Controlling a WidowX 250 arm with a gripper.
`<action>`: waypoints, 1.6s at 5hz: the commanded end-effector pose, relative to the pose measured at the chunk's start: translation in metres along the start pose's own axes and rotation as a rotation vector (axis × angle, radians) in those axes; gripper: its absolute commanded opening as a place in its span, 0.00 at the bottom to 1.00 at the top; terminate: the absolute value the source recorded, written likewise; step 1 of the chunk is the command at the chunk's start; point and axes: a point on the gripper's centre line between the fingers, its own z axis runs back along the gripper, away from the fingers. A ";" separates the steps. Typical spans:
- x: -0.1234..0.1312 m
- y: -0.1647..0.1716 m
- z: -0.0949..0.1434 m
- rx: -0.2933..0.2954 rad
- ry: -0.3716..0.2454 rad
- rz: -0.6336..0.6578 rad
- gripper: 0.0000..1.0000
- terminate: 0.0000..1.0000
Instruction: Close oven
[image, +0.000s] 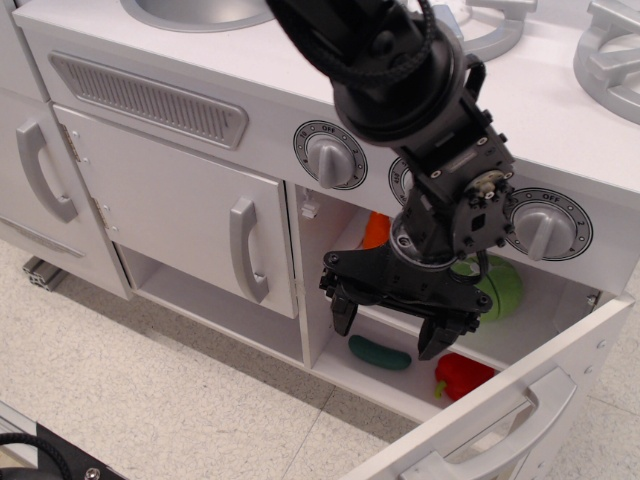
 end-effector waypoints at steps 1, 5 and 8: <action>0.000 0.000 0.000 0.000 0.000 0.000 1.00 0.00; -0.004 -0.014 0.079 -0.212 0.007 -0.286 1.00 0.00; -0.046 -0.039 0.055 -0.233 -0.027 -0.571 1.00 0.00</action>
